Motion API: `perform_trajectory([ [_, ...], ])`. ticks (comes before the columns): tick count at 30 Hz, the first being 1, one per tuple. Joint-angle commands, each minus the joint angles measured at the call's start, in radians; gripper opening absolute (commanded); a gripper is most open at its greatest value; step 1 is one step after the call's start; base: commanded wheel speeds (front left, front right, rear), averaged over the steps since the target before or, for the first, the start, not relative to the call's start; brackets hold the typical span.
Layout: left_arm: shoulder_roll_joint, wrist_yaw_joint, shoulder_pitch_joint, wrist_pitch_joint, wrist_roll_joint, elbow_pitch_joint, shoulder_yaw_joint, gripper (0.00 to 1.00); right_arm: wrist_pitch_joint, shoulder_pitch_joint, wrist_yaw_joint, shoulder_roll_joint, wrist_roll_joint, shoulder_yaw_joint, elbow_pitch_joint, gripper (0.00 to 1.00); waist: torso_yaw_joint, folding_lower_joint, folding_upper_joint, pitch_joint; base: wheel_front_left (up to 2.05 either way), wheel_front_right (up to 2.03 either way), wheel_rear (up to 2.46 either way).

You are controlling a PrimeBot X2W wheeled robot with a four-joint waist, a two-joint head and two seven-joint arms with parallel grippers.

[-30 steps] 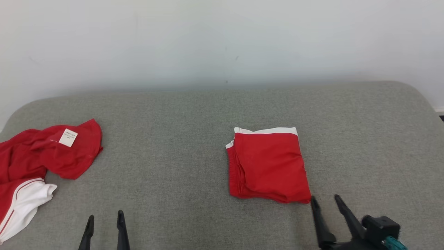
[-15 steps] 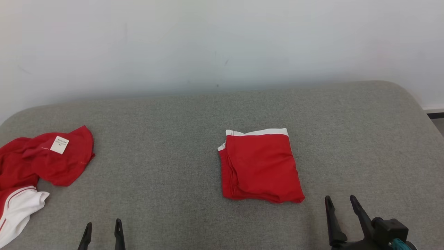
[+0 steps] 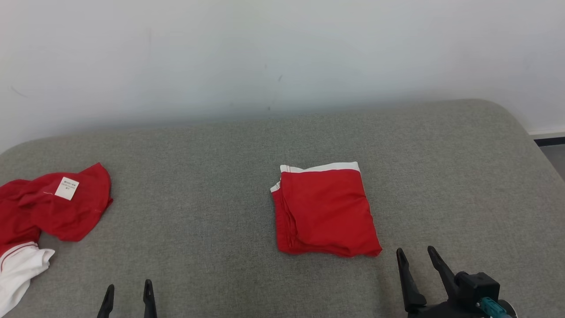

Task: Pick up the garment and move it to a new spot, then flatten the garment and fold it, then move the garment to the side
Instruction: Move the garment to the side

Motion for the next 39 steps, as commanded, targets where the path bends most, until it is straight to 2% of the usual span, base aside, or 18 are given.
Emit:
perform_trajectory([
  [1, -0.001, 0.002, 0.006, -0.004, 0.000, -0.003, -0.002, 1.00, 0.001, -0.007, -0.002, -0.001, -0.009, 0.003, -0.002, 1.00, -0.001, 0.0000, 0.0000, -0.001, 0.00, 0.00, 0.00],
  [16, -0.001, 0.002, 0.010, -0.004, -0.003, 0.008, -0.016, 1.00, 0.016, -0.013, -0.002, -0.008, -0.005, 0.003, -0.007, 1.00, 0.009, 0.0000, 0.0000, -0.002, 0.00, 0.00, 0.00],
  [22, -0.001, 0.007, 0.017, -0.004, -0.020, 0.015, -0.028, 1.00, 0.087, -0.041, -0.002, -0.027, 0.023, 0.014, -0.004, 1.00, 0.017, 0.0000, 0.0000, -0.001, 0.00, 0.00, 0.00],
  [26, -0.001, 0.008, 0.017, -0.004, -0.029, 0.020, -0.038, 1.00, 0.222, -0.092, -0.002, -0.061, 0.063, -0.002, 0.000, 1.00, 0.027, 0.0000, 0.0000, 0.007, 0.00, 0.00, 0.00],
  [31, -0.001, 0.005, -0.007, -0.004, -0.032, 0.014, -0.056, 1.00, 0.491, -0.219, -0.002, -0.088, 0.117, -0.033, 0.001, 1.00, 0.049, 0.0000, 0.0000, 0.046, 0.00, 0.00, 0.00],
  [33, -0.001, 0.004, -0.021, -0.004, -0.034, 0.010, -0.063, 1.00, 0.599, -0.277, -0.002, -0.076, 0.151, -0.052, 0.008, 1.00, 0.063, 0.0000, 0.0000, 0.067, 0.00, 0.00, 0.00],
  [39, -0.001, 0.003, -0.066, -0.004, -0.043, 0.004, -0.087, 1.00, 0.847, -0.436, -0.002, -0.076, 0.111, -0.131, 0.064, 1.00, 0.119, 0.0000, 0.0000, 0.133, 0.00, 0.00, 0.00],
])
